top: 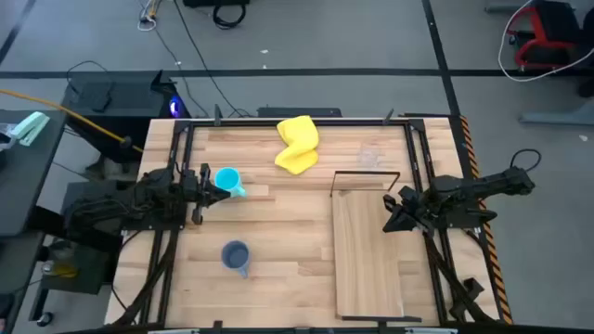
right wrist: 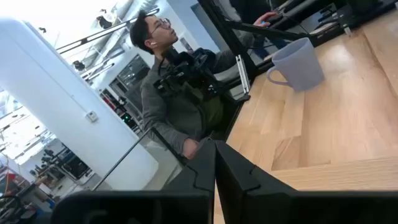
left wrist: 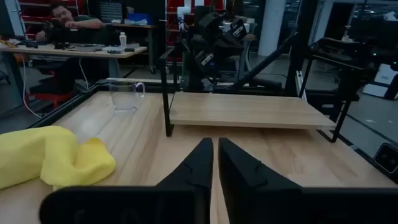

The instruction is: Stack small to large cups/mugs on shelf

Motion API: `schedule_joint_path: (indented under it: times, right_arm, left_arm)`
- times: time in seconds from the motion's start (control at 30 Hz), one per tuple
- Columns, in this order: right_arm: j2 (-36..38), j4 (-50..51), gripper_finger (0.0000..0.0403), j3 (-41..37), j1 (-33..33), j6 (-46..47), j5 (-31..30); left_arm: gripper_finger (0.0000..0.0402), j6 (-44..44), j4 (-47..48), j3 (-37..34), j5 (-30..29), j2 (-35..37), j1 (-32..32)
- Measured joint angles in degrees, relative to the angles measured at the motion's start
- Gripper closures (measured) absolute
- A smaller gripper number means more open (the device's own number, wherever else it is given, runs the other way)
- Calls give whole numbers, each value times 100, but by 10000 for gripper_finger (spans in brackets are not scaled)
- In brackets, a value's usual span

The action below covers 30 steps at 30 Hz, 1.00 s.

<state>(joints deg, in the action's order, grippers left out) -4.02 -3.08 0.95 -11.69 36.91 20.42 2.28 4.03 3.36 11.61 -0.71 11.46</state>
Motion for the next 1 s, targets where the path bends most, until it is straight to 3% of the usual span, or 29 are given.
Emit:
schedule_joint_path:
  times: [1.0]
  right_arm:
    - [0,0,387,0,0,0,0]
  left_arm:
    - [375,0,-1,0,0,-1,-2]
